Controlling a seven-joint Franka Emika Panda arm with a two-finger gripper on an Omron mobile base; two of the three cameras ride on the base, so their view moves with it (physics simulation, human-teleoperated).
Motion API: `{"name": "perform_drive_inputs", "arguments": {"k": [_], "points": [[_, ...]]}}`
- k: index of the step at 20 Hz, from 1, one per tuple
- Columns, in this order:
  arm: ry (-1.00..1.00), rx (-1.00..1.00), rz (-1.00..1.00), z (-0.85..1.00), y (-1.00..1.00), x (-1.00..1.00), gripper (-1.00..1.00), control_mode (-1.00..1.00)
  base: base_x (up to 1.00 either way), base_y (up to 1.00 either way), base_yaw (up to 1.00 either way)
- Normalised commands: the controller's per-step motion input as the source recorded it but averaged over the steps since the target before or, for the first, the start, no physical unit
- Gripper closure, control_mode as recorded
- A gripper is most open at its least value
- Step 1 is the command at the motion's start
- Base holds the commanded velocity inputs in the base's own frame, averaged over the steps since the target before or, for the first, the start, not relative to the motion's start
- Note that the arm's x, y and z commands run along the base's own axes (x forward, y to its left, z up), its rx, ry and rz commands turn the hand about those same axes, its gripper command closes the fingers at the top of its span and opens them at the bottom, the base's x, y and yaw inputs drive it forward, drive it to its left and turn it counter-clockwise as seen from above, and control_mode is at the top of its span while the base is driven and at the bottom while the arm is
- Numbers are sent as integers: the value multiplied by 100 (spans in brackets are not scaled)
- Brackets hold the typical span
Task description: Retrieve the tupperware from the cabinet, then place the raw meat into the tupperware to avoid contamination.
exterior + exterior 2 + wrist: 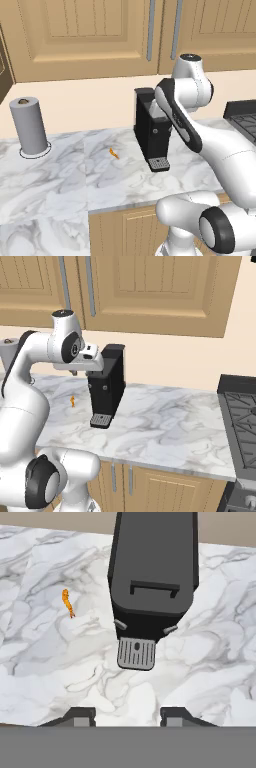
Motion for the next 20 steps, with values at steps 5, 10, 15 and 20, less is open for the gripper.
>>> {"name": "perform_drive_inputs", "arguments": {"k": [5,10,15,20], "points": [[0,-1,0,0,0,0,-100,-100,0,0,0],[-5,-1,0,0,0,-8,-100,-100,0,0,0],[-16,0,0,7,0,-19,-100,-100,0,0,0],[-24,0,0,21,0,-19,-100,-100,0,0,0]]}}
